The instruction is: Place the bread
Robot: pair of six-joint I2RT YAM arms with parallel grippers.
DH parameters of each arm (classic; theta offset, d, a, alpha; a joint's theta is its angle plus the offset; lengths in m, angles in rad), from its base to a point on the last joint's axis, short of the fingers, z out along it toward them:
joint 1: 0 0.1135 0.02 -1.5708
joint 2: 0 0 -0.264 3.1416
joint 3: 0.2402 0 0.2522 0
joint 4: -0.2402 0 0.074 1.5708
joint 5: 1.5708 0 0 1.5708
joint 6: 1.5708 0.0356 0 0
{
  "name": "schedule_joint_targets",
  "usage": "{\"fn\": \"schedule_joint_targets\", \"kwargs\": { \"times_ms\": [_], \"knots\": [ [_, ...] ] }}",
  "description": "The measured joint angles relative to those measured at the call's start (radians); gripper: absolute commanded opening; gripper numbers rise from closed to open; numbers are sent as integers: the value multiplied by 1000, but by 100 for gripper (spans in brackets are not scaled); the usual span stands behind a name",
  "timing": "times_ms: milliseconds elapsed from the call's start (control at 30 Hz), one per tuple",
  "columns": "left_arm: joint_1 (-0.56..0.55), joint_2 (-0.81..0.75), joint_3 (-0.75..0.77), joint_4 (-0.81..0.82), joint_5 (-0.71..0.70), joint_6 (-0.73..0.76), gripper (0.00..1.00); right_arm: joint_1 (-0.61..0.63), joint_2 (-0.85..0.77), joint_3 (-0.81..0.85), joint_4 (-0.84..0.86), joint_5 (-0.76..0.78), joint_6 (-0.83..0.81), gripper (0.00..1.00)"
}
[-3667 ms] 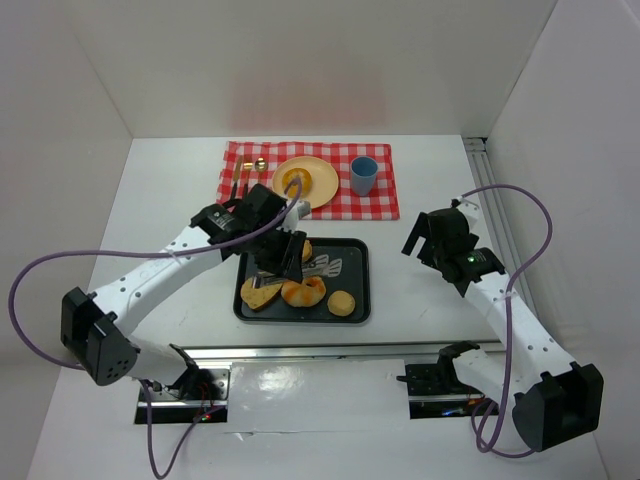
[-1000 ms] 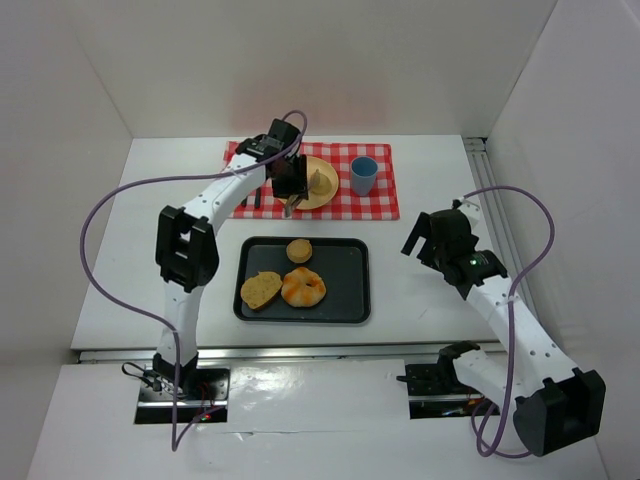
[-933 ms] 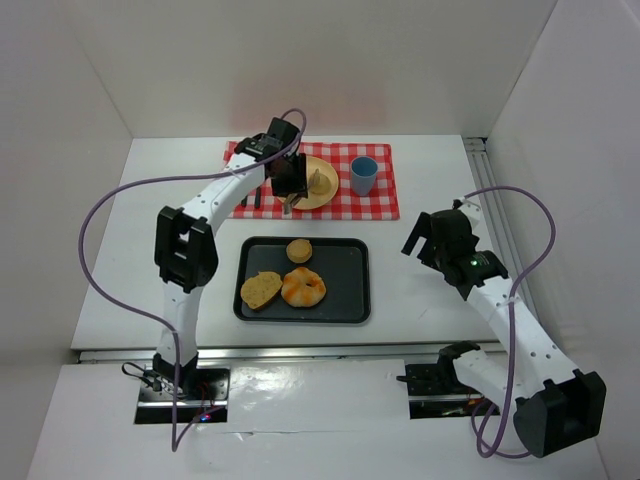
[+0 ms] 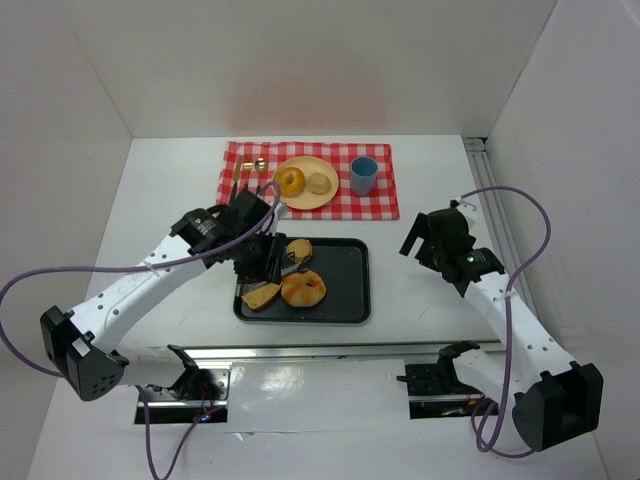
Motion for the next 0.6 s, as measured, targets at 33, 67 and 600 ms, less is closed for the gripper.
{"fn": "schedule_joint_targets", "kwargs": {
  "times_ms": [33,67,600],
  "knots": [
    [-14,-5,-11,-11,0,-10,56,0,3,0,0,-2,0,100],
    [-27,-10,-21,-19,-1,-24,56,0,3,0,0,-4,0,100],
    [-128,13,-93,-93,-40,-90,32,0,13,0,1,-14,0,100]
  ]
}}
